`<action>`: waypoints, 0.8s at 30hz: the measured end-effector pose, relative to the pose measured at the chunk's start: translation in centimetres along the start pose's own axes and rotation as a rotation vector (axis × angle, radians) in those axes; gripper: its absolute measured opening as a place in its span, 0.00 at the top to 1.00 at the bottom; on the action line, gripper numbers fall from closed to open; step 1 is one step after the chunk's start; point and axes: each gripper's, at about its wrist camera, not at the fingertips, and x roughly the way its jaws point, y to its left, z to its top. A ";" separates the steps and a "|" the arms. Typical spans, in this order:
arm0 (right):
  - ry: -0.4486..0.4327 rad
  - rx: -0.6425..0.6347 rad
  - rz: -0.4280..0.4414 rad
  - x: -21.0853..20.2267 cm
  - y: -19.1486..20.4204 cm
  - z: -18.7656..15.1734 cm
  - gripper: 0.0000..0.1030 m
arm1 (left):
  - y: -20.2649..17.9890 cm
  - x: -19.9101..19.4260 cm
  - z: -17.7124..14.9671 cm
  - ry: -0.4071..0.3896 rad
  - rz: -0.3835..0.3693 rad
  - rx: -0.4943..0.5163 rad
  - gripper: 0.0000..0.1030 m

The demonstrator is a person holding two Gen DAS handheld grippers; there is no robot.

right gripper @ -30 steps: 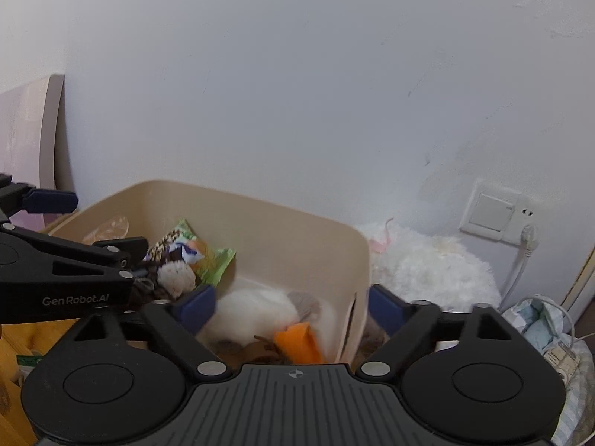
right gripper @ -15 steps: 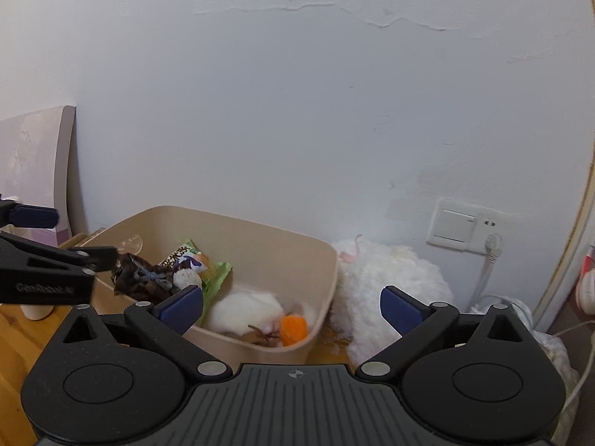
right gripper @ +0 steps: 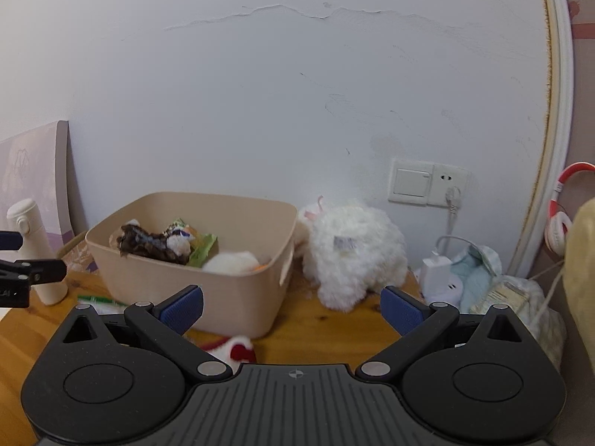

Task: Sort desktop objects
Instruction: 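Move both grippers back over the remaining items on the table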

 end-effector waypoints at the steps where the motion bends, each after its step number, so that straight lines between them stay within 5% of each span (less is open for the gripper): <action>1: 0.004 -0.012 0.002 -0.5 0.1 -0.3 0.00 | -0.1 -0.5 -0.6 0.004 -0.006 -0.001 0.17; 10: 0.034 -0.146 0.005 -3.4 3.0 -4.1 0.00 | -1.1 -2.1 -5.0 0.065 -0.050 -0.016 0.17; 24: 0.087 -0.074 0.032 -2.5 4.9 -9.8 0.00 | -0.9 -3.3 -11.3 0.097 -0.032 -0.168 0.17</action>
